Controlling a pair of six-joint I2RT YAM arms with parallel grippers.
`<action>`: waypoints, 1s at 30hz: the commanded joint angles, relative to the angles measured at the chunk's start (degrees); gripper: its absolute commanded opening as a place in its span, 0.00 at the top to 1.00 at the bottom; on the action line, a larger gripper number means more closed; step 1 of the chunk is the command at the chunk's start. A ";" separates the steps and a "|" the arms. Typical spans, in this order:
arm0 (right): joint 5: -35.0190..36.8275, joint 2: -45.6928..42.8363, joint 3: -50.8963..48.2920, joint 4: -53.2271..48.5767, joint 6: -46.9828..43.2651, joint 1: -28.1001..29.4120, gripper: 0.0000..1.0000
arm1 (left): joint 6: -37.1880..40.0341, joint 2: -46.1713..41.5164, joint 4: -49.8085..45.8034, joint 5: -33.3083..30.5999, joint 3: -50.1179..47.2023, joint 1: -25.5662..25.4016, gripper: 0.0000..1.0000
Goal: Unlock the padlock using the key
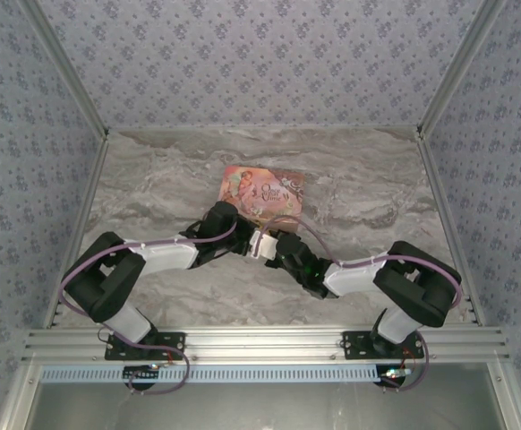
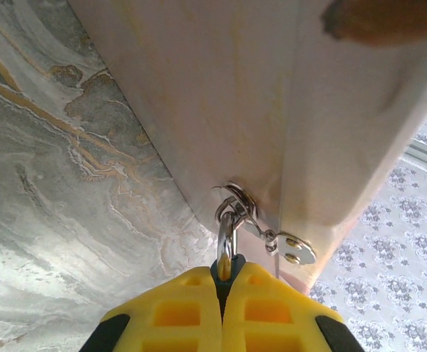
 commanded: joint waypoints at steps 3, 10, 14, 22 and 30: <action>0.39 -1.68 1.04 -0.31 12.53 -1.21 1.00 | -1.02 1.28 0.67 2.80 1.68 -0.16 1.00; -2.55 1.14 0.66 1.51 24.05 -1.50 1.00 | -1.07 1.54 0.74 2.89 1.60 -0.23 1.00; -4.27 2.50 0.38 2.22 30.37 -2.37 1.00 | -1.24 1.67 0.82 2.85 1.65 -0.26 1.00; -8.70 4.97 -0.16 4.75 40.66 -5.38 1.00 | -1.35 2.10 1.12 3.06 1.48 -0.27 1.00; -11.55 5.43 -0.10 4.49 43.35 -7.31 1.00 | -1.56 2.21 1.41 3.05 1.25 -0.28 1.00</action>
